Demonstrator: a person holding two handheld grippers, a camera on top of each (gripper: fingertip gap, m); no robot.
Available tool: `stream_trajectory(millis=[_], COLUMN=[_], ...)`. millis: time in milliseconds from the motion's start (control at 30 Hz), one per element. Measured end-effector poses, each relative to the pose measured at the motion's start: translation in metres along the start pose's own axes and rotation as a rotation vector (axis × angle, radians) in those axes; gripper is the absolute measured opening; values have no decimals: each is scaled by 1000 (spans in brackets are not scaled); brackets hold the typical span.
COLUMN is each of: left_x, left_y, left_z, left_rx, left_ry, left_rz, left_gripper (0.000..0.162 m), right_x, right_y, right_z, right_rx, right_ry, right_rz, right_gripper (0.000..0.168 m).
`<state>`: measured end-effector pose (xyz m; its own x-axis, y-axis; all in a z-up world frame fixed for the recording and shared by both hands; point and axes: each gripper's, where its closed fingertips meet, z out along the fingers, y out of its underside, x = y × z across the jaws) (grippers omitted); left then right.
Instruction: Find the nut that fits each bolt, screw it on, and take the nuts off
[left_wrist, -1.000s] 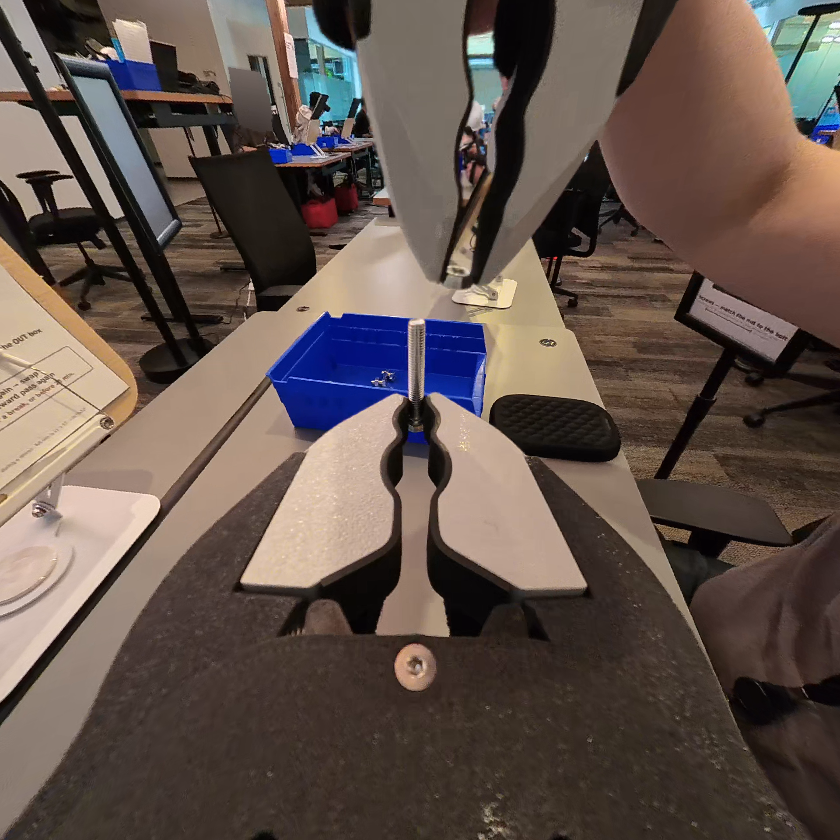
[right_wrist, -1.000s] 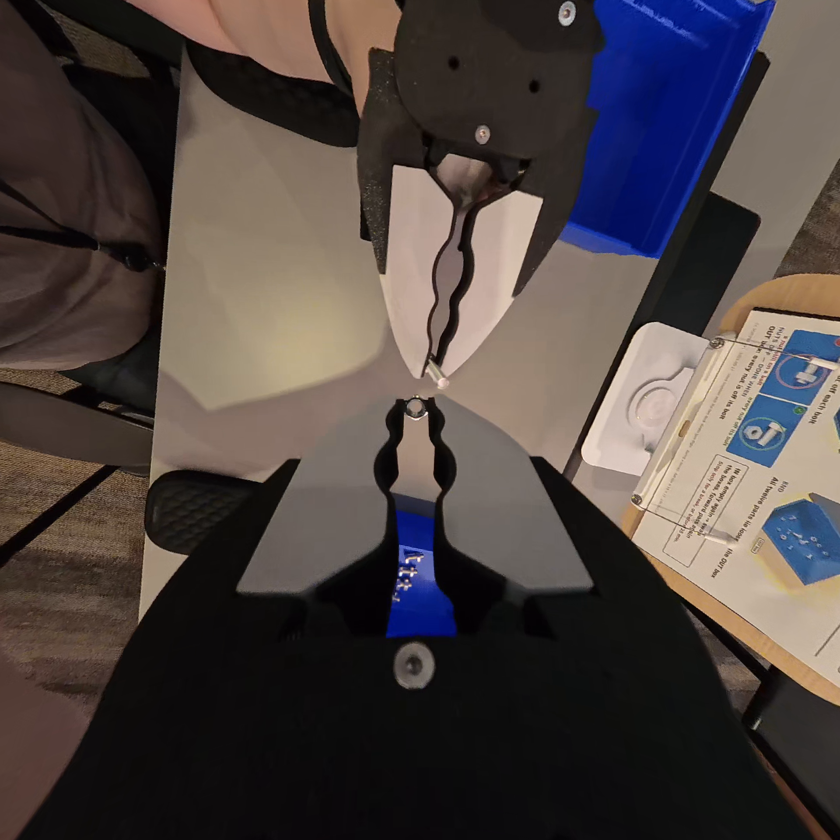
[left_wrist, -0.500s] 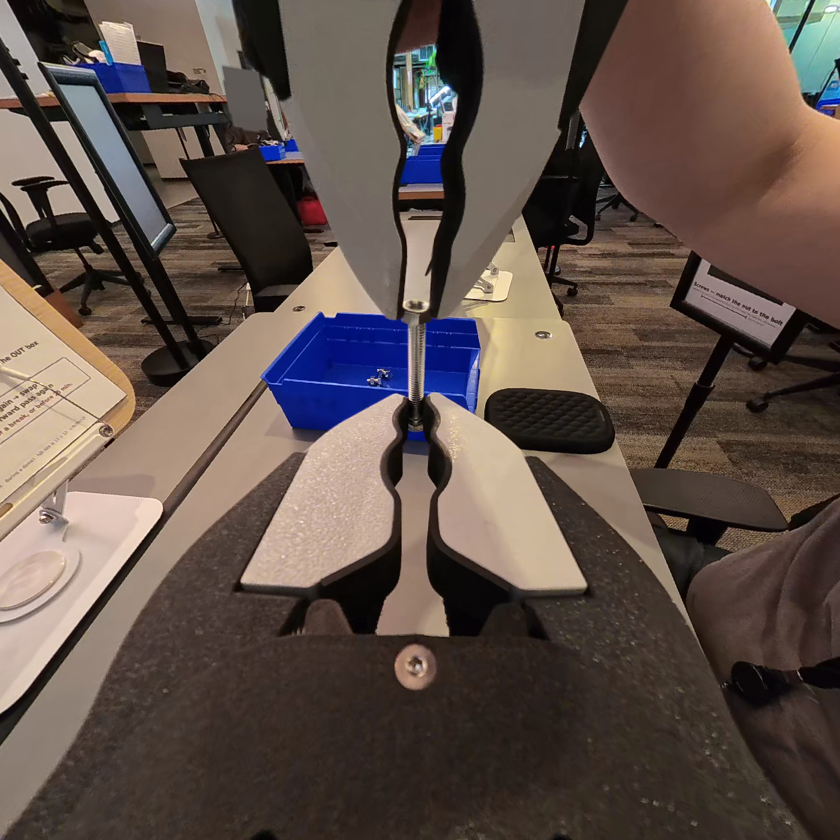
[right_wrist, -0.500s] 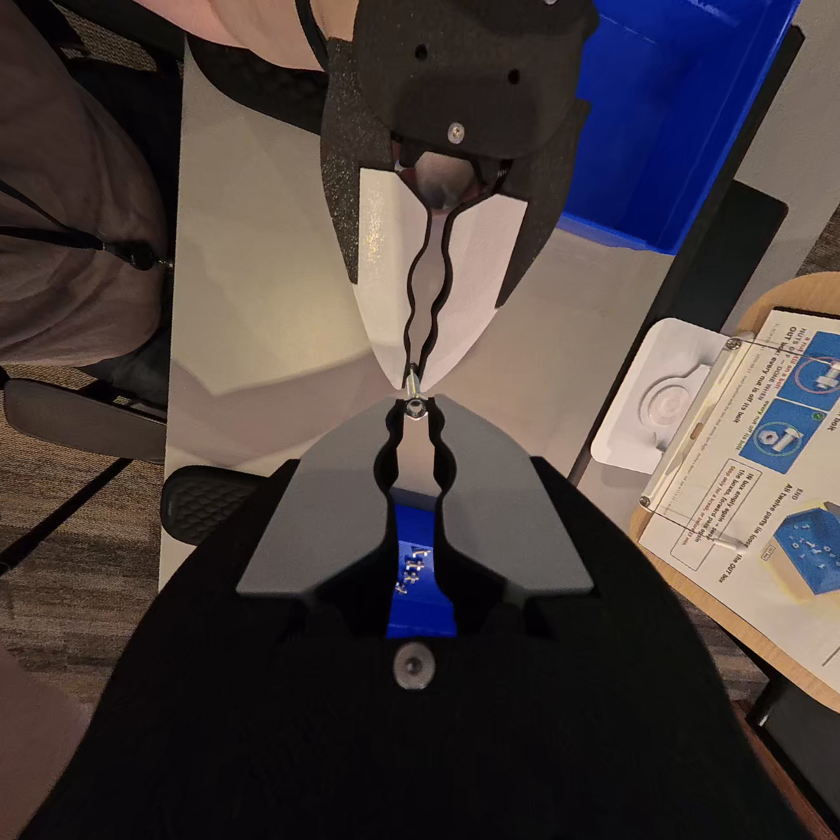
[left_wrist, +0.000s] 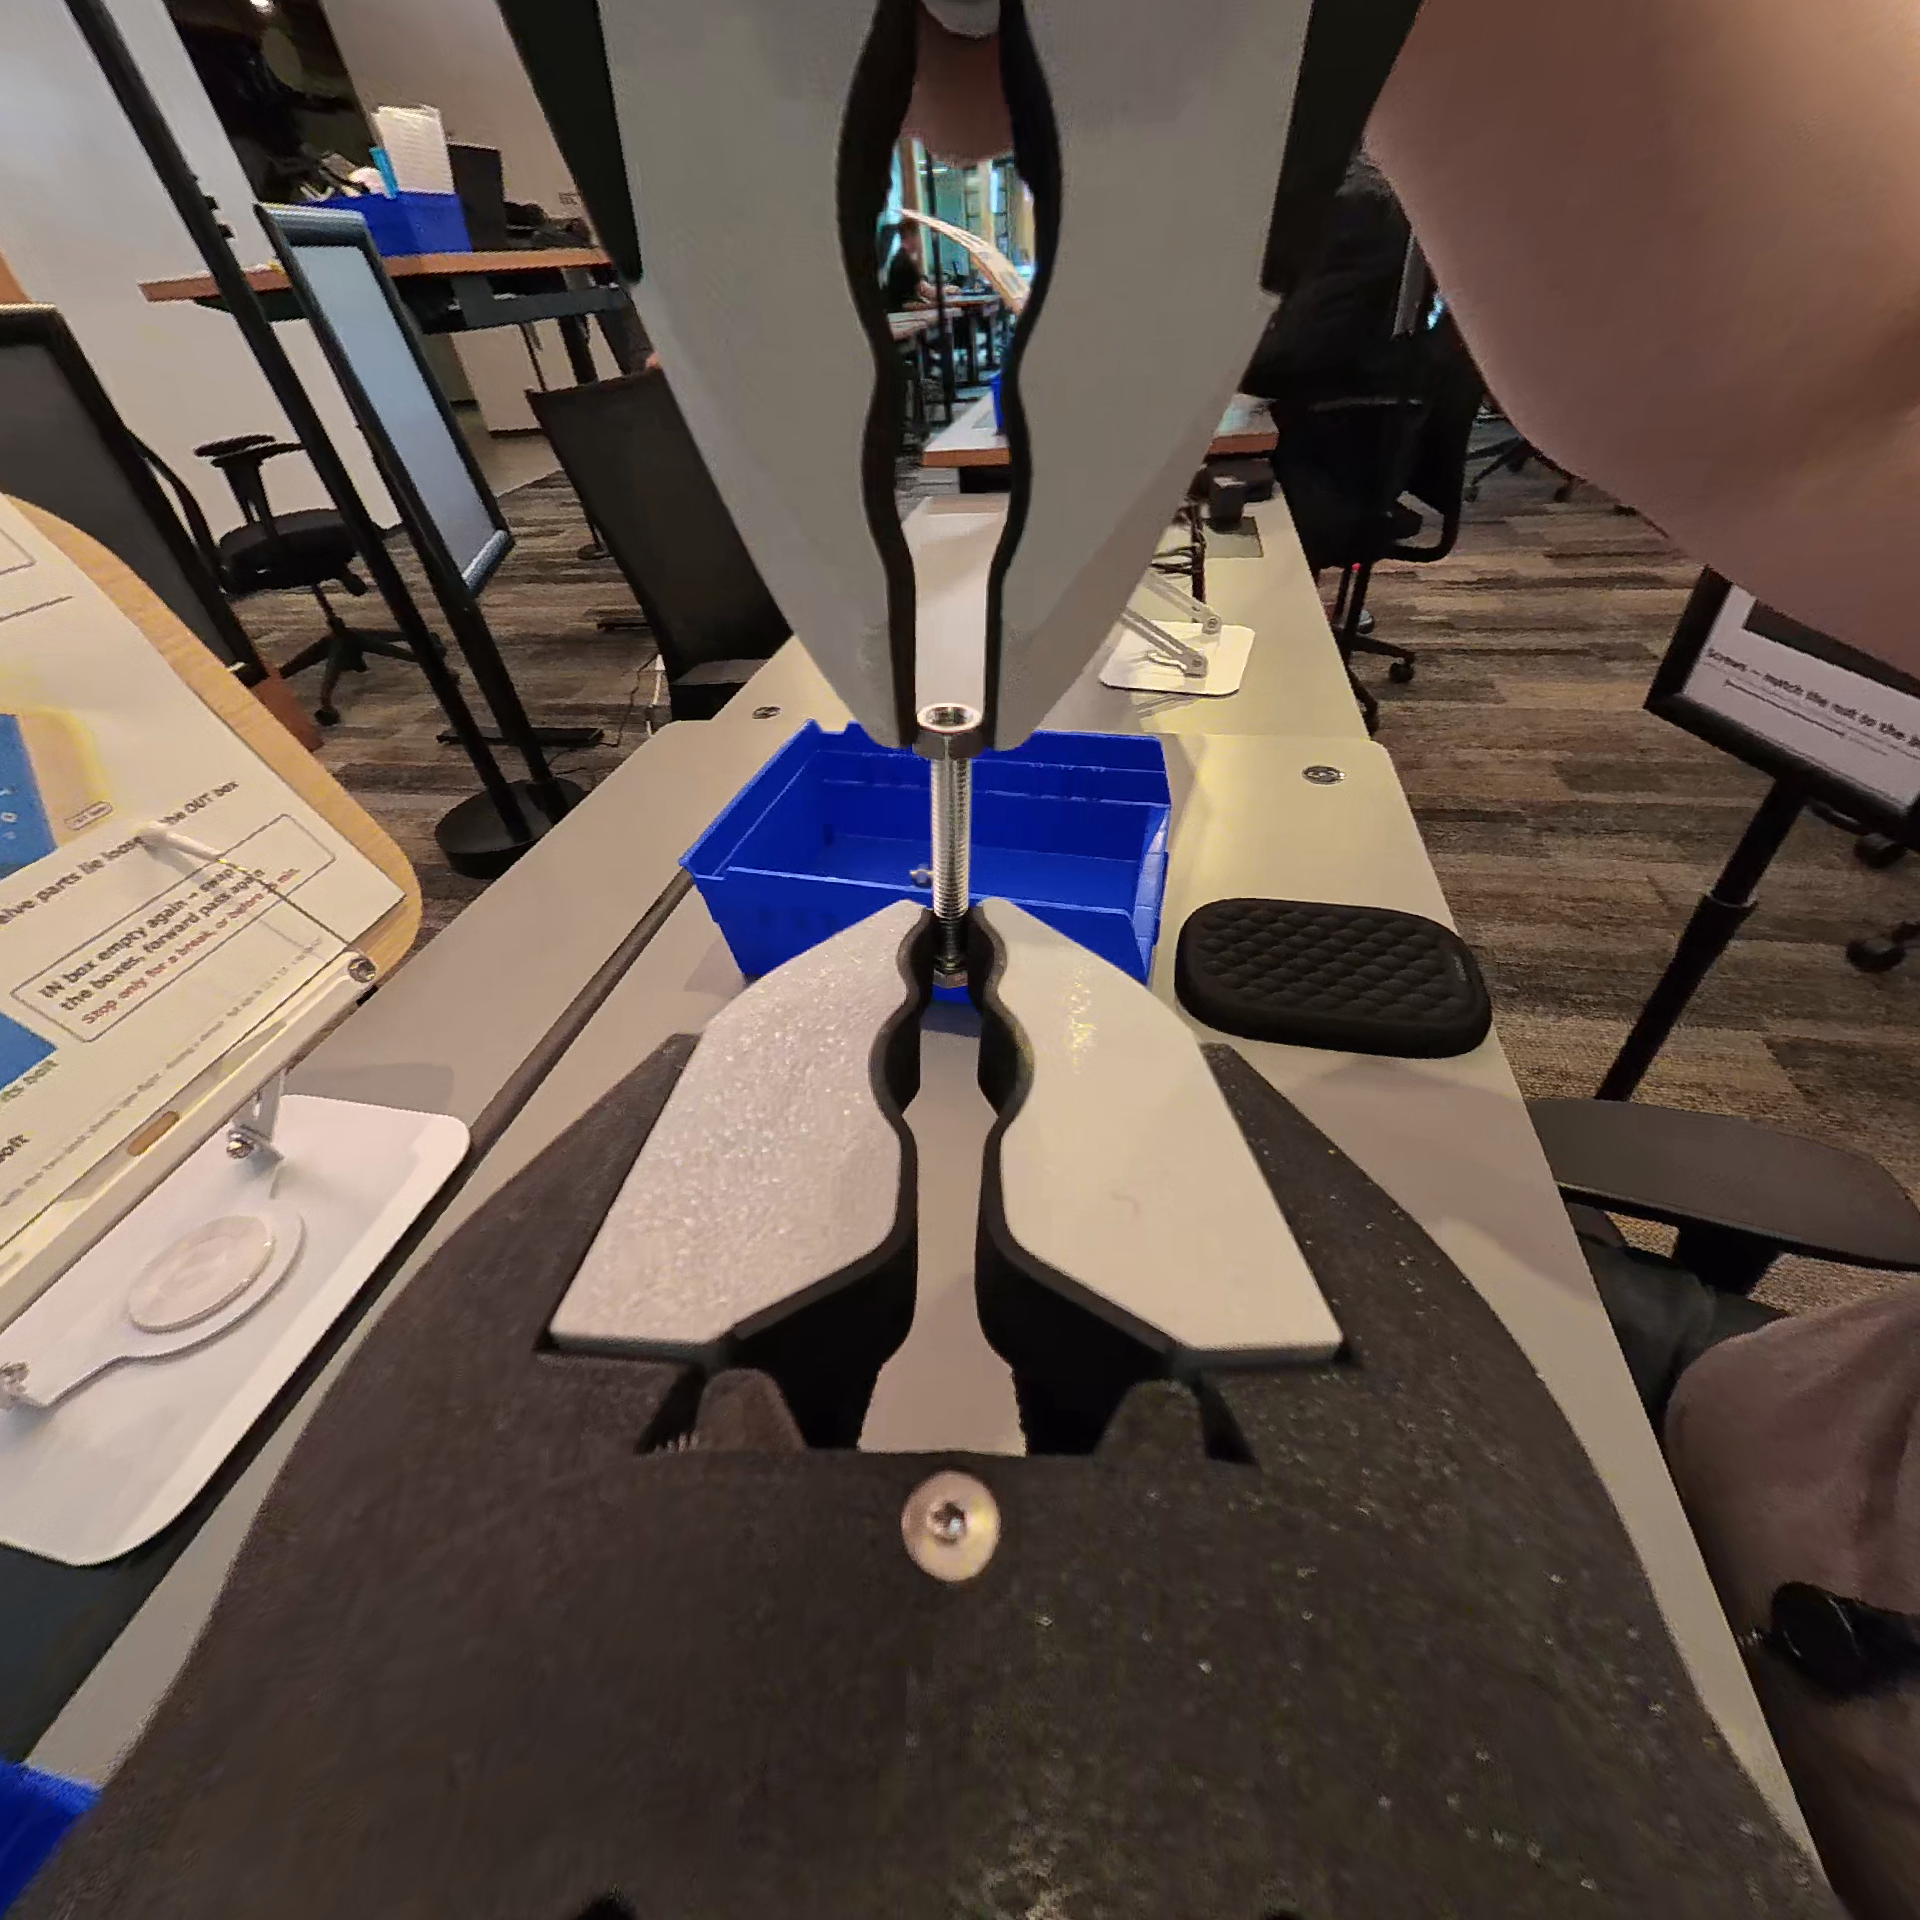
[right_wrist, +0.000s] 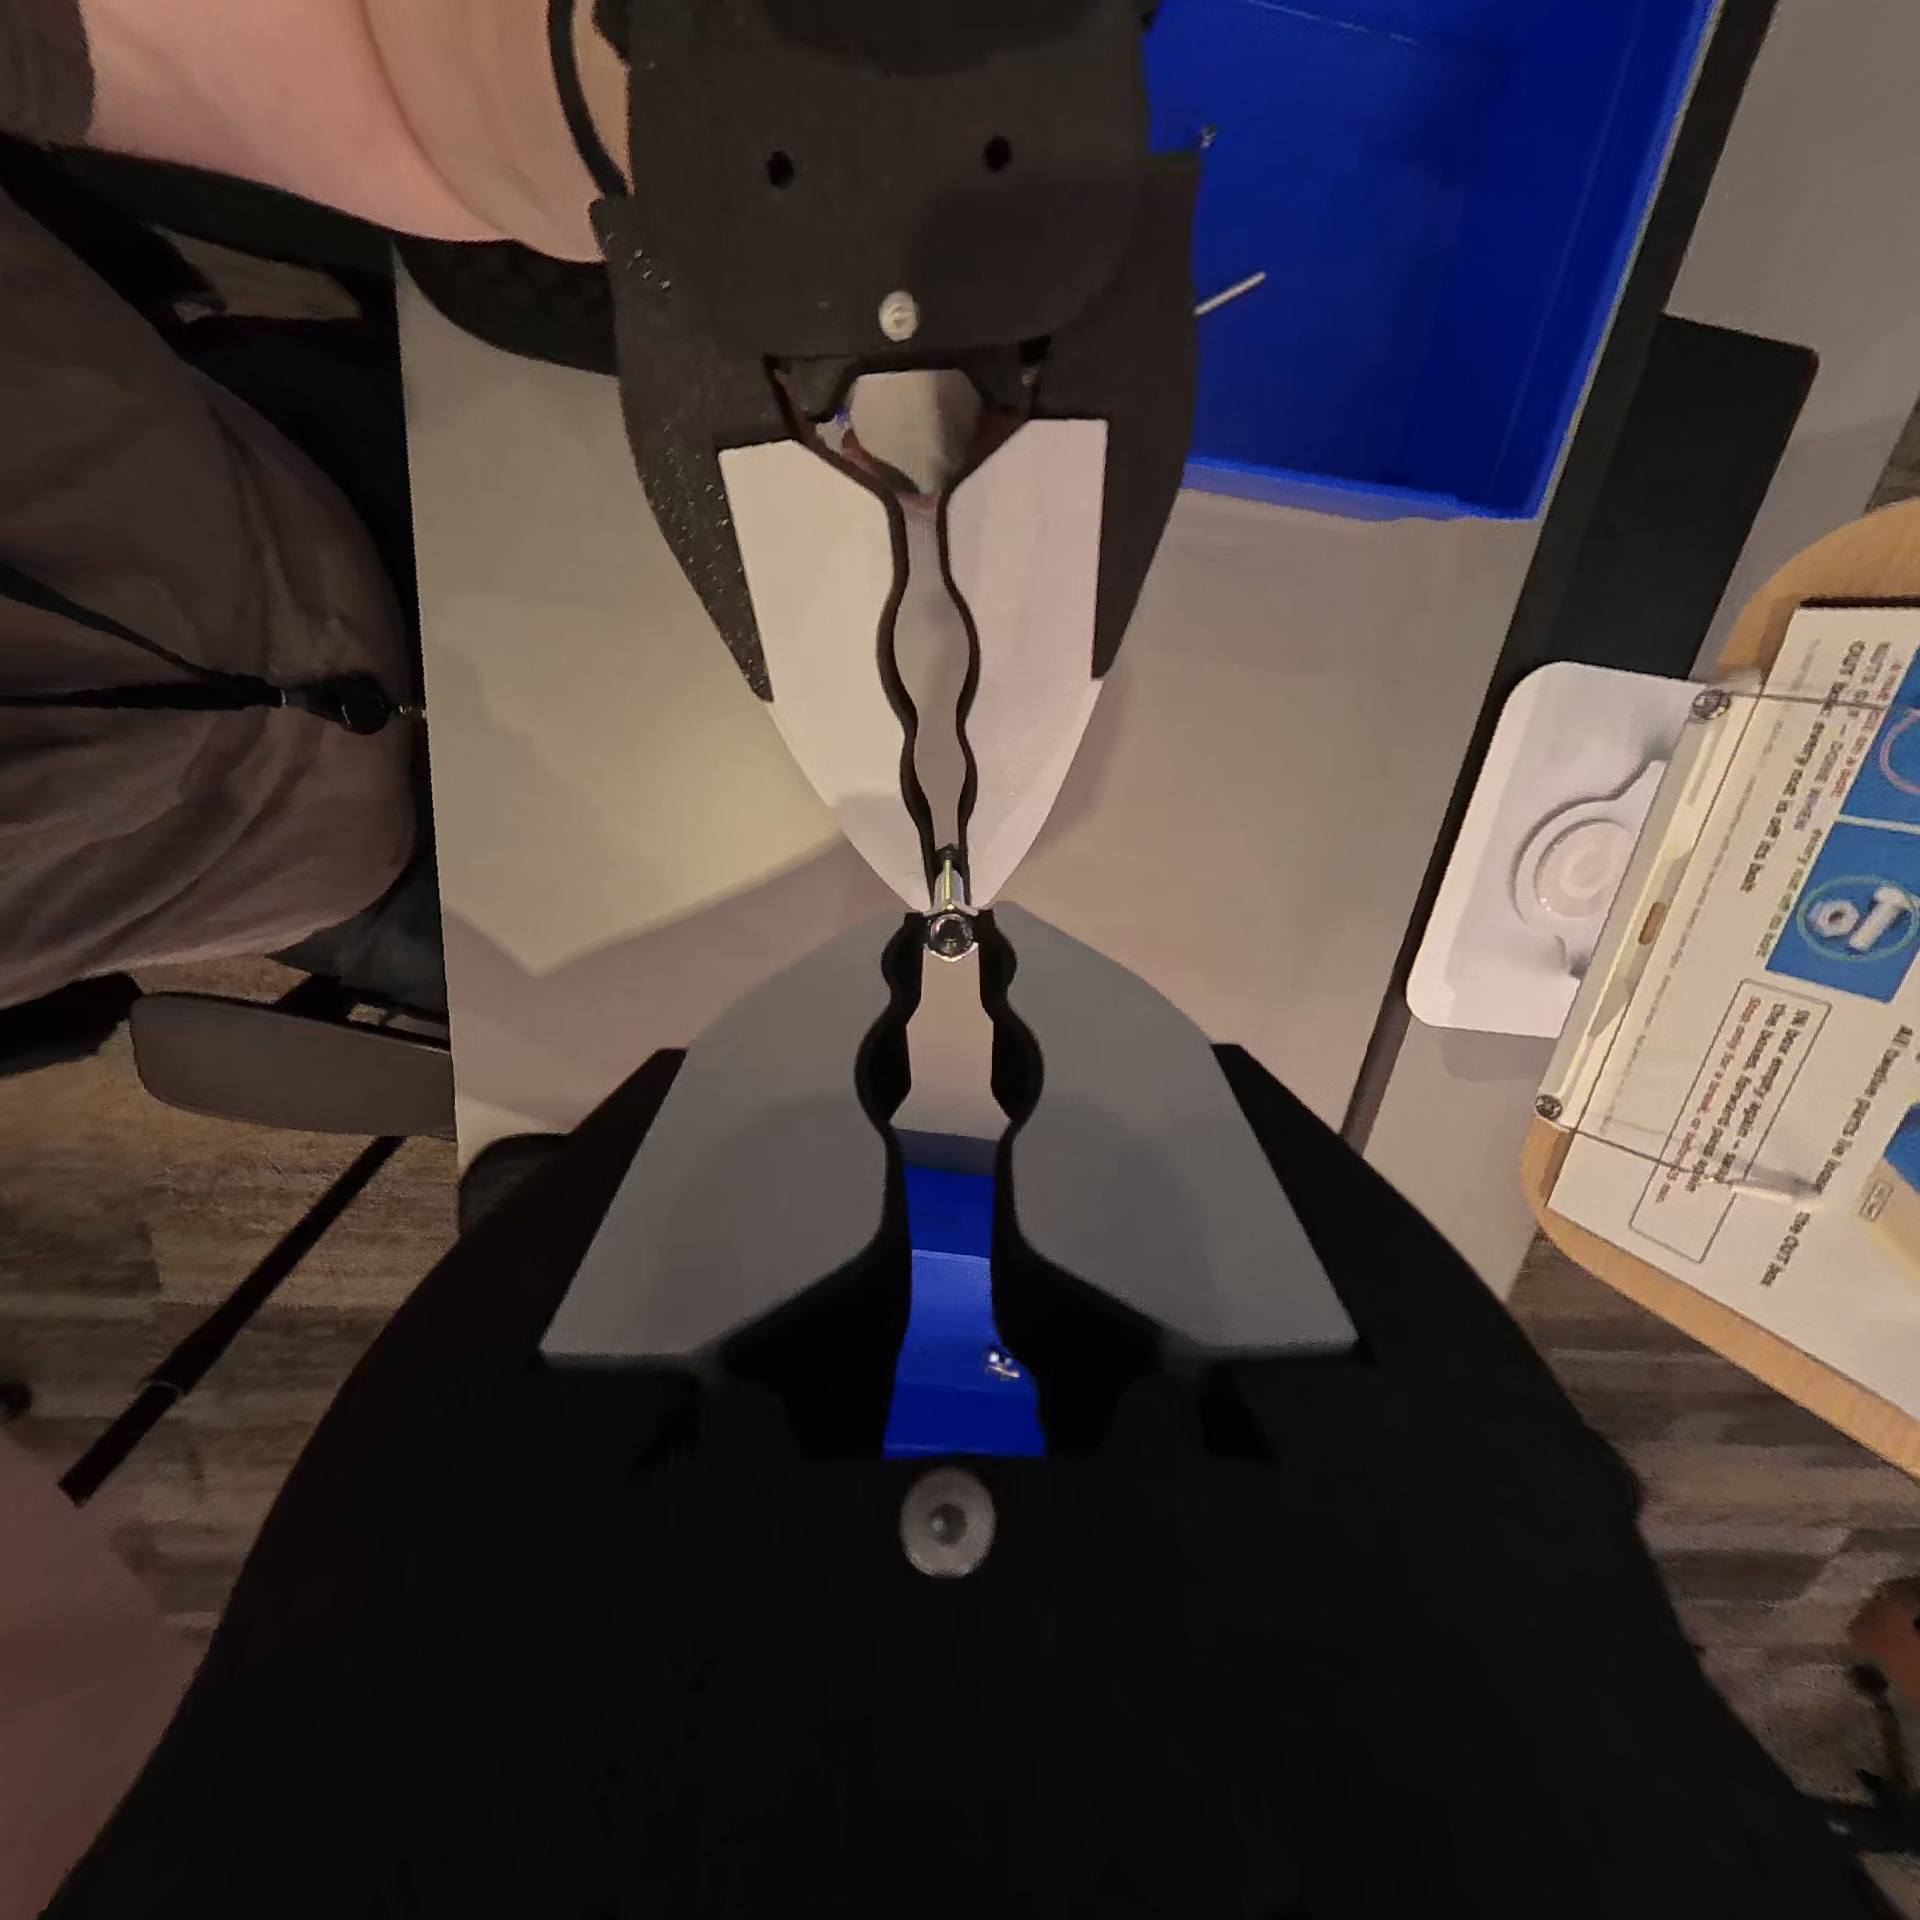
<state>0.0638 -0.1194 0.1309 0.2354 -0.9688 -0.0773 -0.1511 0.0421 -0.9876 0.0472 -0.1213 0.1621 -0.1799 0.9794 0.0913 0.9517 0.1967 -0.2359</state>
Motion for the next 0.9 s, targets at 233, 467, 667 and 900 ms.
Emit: stream_trajectory(millis=[233, 467, 667, 900], left_x=[-14, -26, -30, -32], left_y=[0, 0, 3, 4], left_z=[-6, -11, -12, -12], left_rx=[4, -7, -29, -35], left_ry=[-76, -159, -201, -218], left_rz=[-26, -47, -36, -31], left_gripper=[5, 5, 5, 5], right_x=[15, 27, 30, 32], right_y=[-7, -13, -12, -12], right_z=[0, 2, 4, 5], right_rx=[38, 105, 122, 108], right_ry=[25, 66, 81, 101], right_rz=[248, 469, 573, 601], right_gripper=[11, 11, 11, 11])
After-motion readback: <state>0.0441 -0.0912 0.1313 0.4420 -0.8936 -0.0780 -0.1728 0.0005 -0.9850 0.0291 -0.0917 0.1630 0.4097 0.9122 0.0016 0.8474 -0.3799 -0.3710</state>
